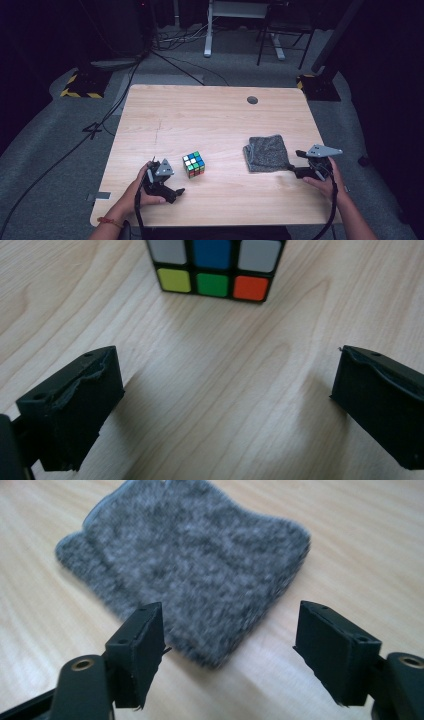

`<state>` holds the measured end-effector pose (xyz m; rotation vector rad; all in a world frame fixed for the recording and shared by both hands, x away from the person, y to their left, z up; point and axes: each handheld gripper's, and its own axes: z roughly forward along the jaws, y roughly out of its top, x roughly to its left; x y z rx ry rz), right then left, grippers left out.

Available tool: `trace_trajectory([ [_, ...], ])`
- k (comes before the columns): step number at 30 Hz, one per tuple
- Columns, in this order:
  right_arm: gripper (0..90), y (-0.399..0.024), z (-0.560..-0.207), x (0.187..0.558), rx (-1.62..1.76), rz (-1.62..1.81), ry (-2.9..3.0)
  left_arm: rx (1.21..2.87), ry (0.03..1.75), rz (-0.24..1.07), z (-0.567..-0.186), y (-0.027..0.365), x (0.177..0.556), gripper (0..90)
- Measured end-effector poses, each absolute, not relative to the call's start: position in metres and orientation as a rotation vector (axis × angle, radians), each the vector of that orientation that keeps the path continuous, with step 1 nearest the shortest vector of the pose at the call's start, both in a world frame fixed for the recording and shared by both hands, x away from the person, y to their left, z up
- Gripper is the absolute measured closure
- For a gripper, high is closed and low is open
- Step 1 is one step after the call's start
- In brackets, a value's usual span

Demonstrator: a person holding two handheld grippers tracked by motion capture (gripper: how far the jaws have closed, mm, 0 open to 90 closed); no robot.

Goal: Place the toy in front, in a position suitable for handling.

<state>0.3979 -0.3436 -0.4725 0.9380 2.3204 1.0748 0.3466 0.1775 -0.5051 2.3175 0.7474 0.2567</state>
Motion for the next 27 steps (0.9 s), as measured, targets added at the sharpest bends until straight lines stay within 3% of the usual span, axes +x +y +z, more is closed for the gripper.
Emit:
trace_trajectory([
  [18,36.6,-0.304,-0.491,0.419,0.866,0.964,2.436,2.321,0.738,0.254,-0.505,0.173,0.349,0.2],
  [27,38.5,-0.305,-0.494,0.418,0.919,1.027,2.483,2.322,0.736,0.255,-0.505,0.169,0.351,0.2],
])
